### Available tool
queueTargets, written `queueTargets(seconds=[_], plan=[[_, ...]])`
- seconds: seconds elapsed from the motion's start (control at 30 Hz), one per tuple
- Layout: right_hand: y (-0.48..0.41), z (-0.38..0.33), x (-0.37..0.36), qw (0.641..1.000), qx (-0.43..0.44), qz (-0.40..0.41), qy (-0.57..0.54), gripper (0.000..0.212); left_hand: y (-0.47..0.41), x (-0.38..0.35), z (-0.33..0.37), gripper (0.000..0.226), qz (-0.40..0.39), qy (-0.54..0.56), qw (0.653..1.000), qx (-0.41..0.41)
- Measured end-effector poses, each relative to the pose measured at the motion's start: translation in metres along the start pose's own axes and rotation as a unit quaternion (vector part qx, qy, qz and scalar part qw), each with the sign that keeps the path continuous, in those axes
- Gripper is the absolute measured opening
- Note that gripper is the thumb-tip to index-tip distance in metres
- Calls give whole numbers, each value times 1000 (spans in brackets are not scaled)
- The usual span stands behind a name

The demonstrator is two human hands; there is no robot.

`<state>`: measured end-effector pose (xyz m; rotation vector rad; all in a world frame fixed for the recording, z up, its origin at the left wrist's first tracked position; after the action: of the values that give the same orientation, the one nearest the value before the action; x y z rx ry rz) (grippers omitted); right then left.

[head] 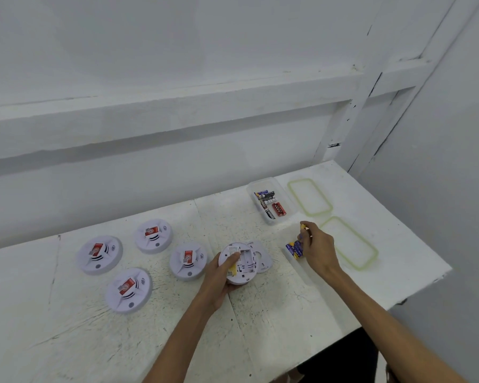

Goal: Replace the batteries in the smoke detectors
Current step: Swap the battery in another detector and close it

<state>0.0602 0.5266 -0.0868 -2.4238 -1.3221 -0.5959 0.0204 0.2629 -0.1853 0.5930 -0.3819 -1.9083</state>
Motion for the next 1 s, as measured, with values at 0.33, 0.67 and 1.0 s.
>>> queueTargets(seconds=[0.33,0.67,1.0], plan=[[-1,23,-17,973,-3,-101,206,31,-3,3,-7,26,8,4,1000,-1],[-2,29,-22,968,24,-102,230,16,-8,5,-5,30,16,-14,1000,-7],[-2,31,-26,967,29,-99,232,16,-14,10,-1,37,41,-35,998,-17]])
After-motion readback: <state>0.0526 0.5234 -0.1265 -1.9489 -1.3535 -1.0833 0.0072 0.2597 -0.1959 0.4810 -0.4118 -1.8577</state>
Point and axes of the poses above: each hand's wrist, its own y-axis away from the middle knuckle, its own x-axis out of the back of the hand, z = x × y, the point moved 10 cm from there along -y, towards the middle knuckle, and after that the axes turned 13 degrees about -y, right-handed, at the moved point
